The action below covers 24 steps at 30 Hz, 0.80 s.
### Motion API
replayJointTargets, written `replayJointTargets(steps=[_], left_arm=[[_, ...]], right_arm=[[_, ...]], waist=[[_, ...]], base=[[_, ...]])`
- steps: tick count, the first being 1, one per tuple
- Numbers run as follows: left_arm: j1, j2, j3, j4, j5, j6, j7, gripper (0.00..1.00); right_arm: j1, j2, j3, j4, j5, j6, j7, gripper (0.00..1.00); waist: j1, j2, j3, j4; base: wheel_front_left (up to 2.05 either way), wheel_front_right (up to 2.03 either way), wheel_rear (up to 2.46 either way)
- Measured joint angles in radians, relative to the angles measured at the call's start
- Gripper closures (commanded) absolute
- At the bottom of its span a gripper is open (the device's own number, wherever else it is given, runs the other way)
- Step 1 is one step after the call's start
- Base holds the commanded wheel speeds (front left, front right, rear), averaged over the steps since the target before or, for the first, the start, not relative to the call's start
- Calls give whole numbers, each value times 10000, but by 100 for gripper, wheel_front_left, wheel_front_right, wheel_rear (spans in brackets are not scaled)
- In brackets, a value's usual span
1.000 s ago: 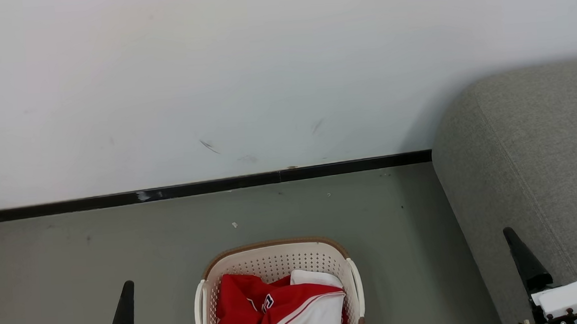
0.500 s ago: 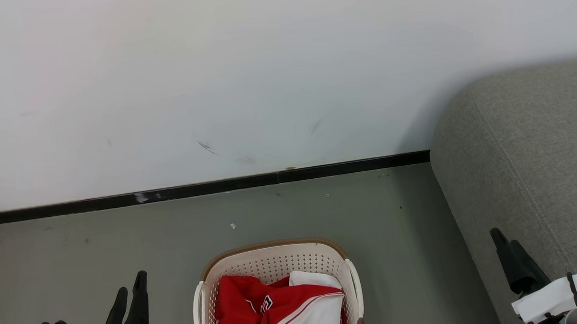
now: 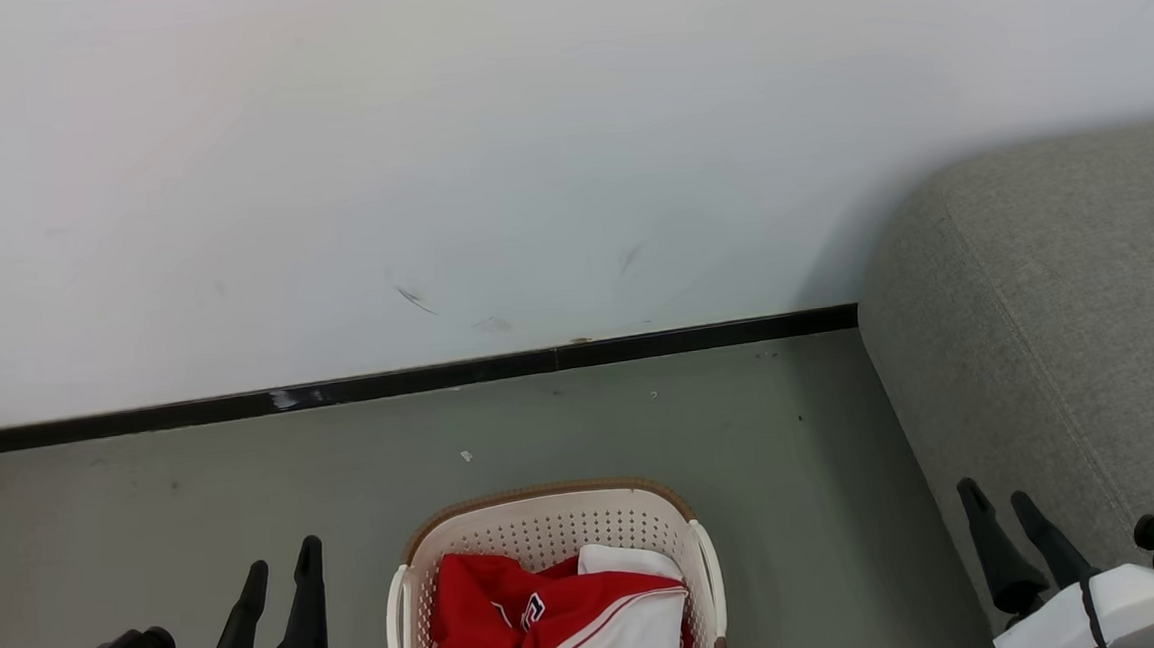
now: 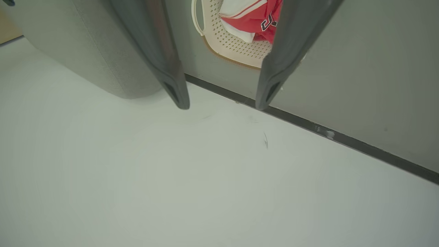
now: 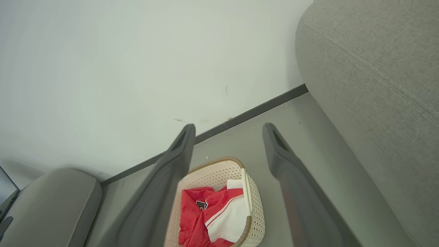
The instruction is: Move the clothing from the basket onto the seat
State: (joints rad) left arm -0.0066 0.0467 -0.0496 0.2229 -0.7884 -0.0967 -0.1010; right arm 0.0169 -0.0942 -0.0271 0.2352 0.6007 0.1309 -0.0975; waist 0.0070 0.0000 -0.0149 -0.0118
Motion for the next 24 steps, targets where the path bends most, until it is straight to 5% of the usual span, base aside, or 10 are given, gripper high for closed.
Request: replayJointTargets(steps=[9, 24], left_arm=[[102, -19, -98, -144, 1313, 59, -337, 0], [143, -21, -217, -408, 3557, 59, -897, 0]], right_arm=[[0, 79, 61, -67, -1572, 0, -307, 0], [0, 132, 119, -244, -4086, 0, -888, 0]], waist=[[-49, 0, 42, -38], [-61, 0, 57, -71]], base=[[0, 0, 0], [0, 0, 0]])
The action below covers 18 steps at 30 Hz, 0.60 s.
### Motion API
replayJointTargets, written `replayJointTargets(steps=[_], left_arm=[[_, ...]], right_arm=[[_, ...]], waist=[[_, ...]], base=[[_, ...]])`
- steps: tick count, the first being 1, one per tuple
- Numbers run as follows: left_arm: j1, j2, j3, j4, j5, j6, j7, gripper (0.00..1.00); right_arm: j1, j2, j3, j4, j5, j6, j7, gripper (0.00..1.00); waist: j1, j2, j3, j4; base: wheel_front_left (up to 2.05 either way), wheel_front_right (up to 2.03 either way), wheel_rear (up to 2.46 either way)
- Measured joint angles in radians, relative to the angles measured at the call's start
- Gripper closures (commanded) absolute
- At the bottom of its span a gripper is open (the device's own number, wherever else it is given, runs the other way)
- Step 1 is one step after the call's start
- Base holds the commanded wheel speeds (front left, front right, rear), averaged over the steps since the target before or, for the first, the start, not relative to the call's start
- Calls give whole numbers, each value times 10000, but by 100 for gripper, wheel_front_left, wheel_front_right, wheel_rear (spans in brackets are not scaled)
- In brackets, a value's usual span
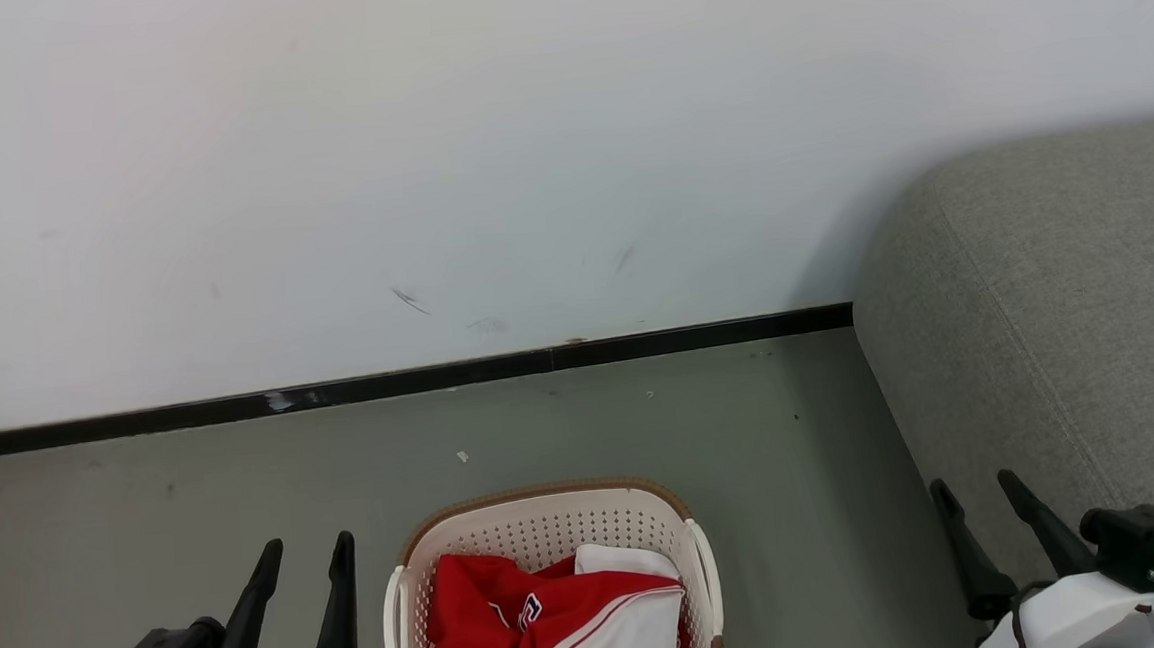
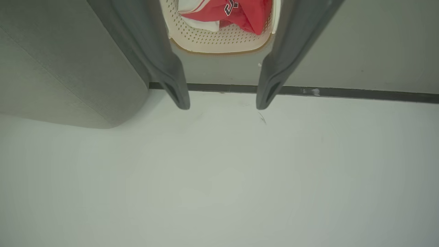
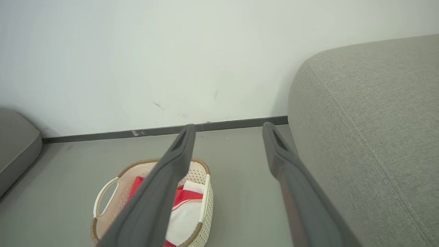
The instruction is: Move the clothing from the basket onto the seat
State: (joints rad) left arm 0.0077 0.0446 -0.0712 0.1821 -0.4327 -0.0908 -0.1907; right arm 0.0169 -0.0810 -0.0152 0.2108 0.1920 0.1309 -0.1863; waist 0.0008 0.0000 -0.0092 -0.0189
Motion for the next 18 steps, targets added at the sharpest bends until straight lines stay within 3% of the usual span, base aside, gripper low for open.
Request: replayJointTargets(steps=[18], left_arm=[[55, 4, -27, -169, 2476, -10, -575, 0]], right_arm=[[176, 82, -247, -10, -2558, 0, -614, 0]], waist=[[-2, 0, -46, -116]], base=[[0, 0, 0]])
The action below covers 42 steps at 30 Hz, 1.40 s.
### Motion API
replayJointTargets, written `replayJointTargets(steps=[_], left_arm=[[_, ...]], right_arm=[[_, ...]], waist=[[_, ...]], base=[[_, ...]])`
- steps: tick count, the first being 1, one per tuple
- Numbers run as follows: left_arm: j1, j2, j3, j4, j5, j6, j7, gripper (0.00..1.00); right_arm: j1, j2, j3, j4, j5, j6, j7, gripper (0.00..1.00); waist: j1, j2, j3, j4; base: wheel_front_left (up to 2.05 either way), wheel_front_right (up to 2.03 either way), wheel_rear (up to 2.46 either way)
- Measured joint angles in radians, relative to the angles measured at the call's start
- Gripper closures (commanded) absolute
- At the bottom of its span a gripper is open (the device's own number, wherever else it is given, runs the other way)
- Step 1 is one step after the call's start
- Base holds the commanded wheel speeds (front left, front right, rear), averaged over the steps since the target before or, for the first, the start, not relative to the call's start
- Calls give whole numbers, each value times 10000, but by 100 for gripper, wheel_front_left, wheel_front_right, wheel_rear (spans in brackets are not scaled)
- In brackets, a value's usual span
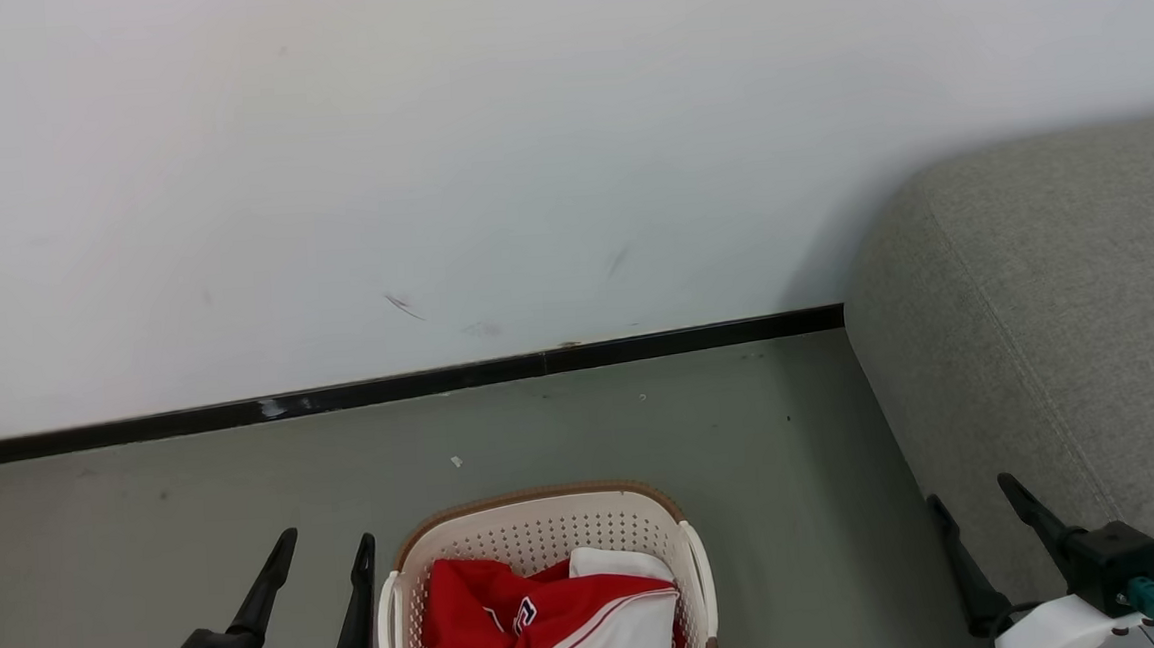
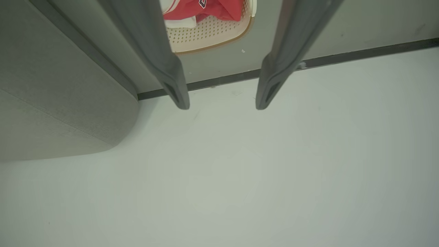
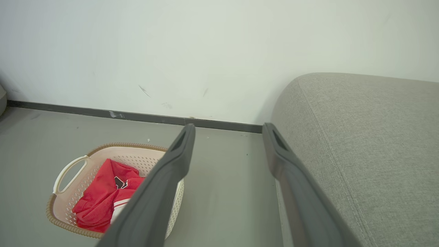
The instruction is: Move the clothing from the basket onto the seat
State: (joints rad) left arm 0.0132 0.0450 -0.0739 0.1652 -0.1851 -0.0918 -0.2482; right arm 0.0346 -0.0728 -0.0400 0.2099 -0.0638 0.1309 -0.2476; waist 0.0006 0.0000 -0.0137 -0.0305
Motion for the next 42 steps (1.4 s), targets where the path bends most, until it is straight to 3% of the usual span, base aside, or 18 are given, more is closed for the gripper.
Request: replayJointTargets(steps=[24, 42], left_arm=[[159, -17, -205, 318, 12, -130, 0, 0], [-414, -31, -1072, 470, 134, -267, 0, 0]], right_arm=[[90, 128, -84, -111, 0, 0, 0, 0], [-50, 148, 188, -401, -17, 0, 0, 0]], waist=[[-1, 0, 446, -208], [-2, 0, 1793, -297]], base=[[0, 0, 0], [0, 0, 0]])
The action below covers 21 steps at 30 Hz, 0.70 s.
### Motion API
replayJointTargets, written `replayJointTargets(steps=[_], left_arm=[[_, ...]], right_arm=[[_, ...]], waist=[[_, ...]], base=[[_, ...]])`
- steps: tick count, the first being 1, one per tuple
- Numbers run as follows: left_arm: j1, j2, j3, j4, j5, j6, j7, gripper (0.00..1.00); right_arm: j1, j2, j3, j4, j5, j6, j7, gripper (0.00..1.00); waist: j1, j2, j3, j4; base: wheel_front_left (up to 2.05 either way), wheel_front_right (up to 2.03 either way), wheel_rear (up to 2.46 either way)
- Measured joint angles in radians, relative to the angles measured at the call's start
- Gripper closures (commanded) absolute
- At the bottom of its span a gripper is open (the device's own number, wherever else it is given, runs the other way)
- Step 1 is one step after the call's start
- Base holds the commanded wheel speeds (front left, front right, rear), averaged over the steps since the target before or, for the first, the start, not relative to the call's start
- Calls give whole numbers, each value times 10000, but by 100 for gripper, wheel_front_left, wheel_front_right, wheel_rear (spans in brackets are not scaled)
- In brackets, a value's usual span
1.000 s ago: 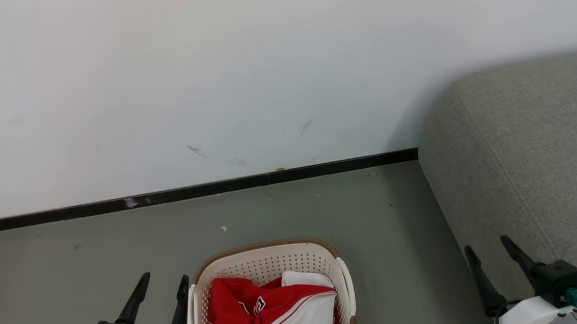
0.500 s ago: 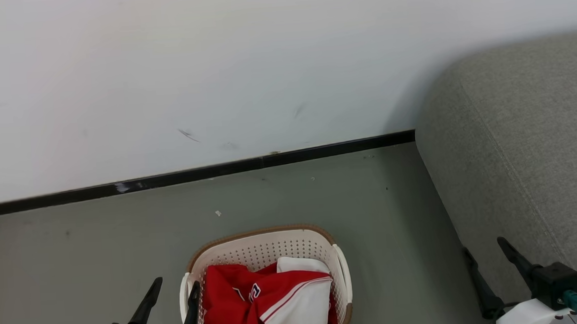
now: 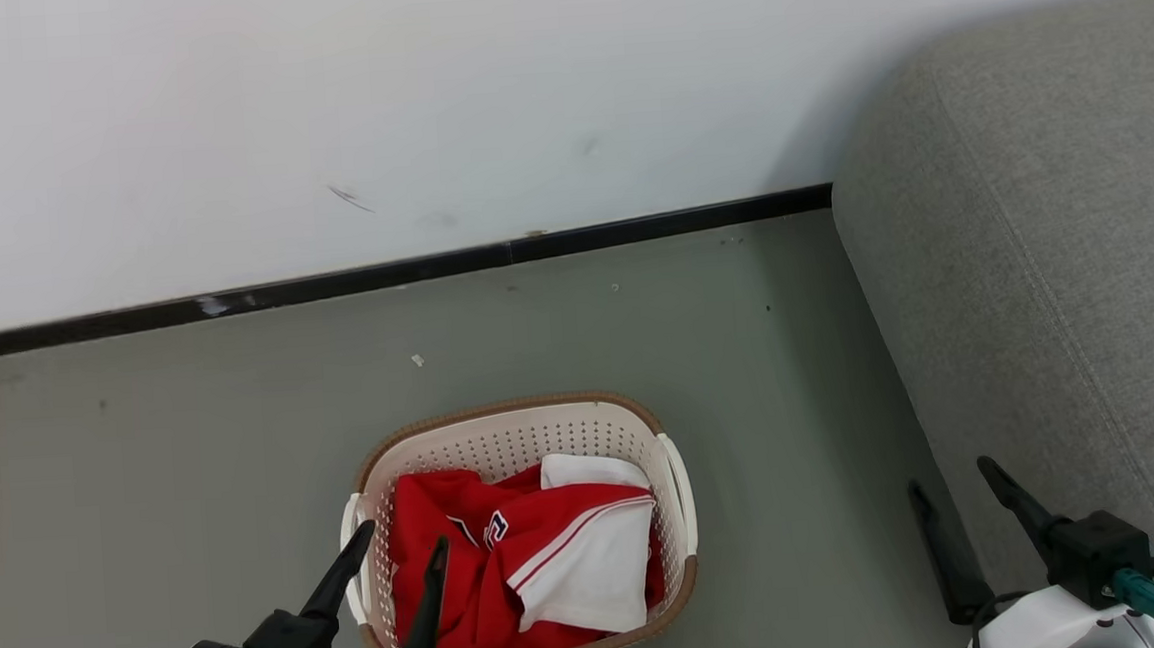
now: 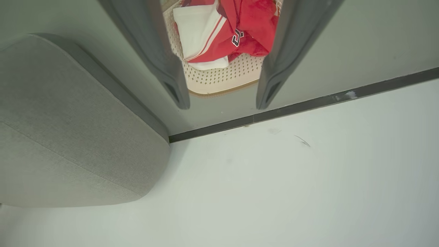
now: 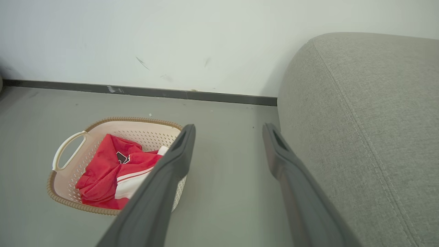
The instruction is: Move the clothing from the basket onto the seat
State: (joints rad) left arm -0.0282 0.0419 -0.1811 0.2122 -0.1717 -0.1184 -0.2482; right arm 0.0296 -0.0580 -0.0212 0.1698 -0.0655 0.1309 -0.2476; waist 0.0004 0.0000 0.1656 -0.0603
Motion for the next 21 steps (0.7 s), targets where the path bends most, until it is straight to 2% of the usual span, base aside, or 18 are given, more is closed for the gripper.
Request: replayJointTargets(steps=[8, 15, 21], left_arm=[[-834, -2, -522, 370, 405, 0, 73, 0], [-1862, -10, -746, 802, 761, 2, 765, 0], [-2667, -27, -846, 1373, 1183, 194, 1622, 0]], right_arm=[[-365, 6, 36, -107, 23, 0, 0, 0], [-874, 13, 169, -364, 25, 0, 0, 0], [-1405, 17, 188, -548, 52, 2, -2, 0]], waist=[[0, 0, 787, -45], [-1, 0, 1590, -106], [-1, 0, 2332, -192]], base=[[0, 0, 0], [0, 0, 0], [0, 0, 0]])
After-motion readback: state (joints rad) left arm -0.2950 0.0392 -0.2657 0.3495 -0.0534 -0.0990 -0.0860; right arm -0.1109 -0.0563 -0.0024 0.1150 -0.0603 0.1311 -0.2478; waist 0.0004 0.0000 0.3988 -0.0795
